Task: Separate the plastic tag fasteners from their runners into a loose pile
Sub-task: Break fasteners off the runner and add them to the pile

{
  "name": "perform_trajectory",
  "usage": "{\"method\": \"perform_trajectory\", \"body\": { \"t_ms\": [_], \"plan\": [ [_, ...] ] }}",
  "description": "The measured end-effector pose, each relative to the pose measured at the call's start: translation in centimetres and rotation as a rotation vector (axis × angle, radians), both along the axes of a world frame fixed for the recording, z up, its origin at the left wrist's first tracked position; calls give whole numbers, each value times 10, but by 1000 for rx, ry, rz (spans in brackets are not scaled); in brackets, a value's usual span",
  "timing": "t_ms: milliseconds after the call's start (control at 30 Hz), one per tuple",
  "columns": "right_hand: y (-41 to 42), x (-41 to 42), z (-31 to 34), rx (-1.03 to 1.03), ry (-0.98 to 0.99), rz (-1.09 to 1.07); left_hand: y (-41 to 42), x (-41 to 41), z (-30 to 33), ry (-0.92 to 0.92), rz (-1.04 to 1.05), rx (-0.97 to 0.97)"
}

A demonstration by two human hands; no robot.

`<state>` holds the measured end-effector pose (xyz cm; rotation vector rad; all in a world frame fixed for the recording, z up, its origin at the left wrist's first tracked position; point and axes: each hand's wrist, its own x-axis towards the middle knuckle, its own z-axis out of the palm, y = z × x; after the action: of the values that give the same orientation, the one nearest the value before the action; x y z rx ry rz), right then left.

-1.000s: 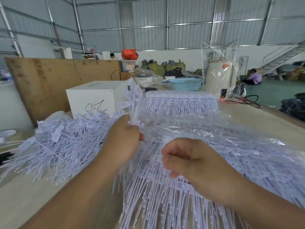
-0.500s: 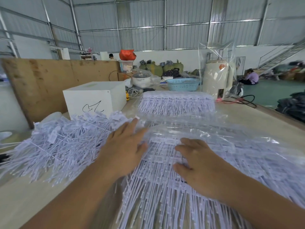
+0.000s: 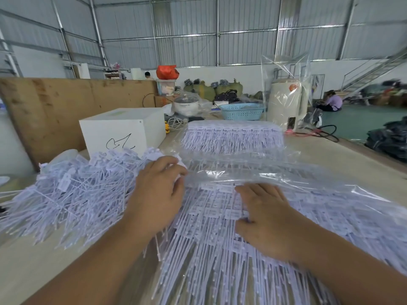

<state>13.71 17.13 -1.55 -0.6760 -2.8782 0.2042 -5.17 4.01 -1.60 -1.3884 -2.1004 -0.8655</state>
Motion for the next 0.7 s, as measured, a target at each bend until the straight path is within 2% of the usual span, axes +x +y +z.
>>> {"method": "perform_trajectory", "body": {
  "t_ms": [100,167,333,433,533,600,700],
  "plan": [
    [3,0,6,-75,196,-23,0,16,5,-31,-197,-49],
    [4,0,10,-83,342,-27,1,20,1,-8,-248,-99],
    [3,1,15,80,582,47,5,19,-3,-96,-169,-32],
    [-1,5,22,105,671,129,2,20,2,-248,-140,90],
    [-2,11,29,19,687,228,-3,23,10,-505,-287,189],
    [-1,15,32,0,620,256,-6,28,17,-725,-440,239],
    [2,18,37,22,472,302,-9,37,27,-865,-540,240]
  ]
}}
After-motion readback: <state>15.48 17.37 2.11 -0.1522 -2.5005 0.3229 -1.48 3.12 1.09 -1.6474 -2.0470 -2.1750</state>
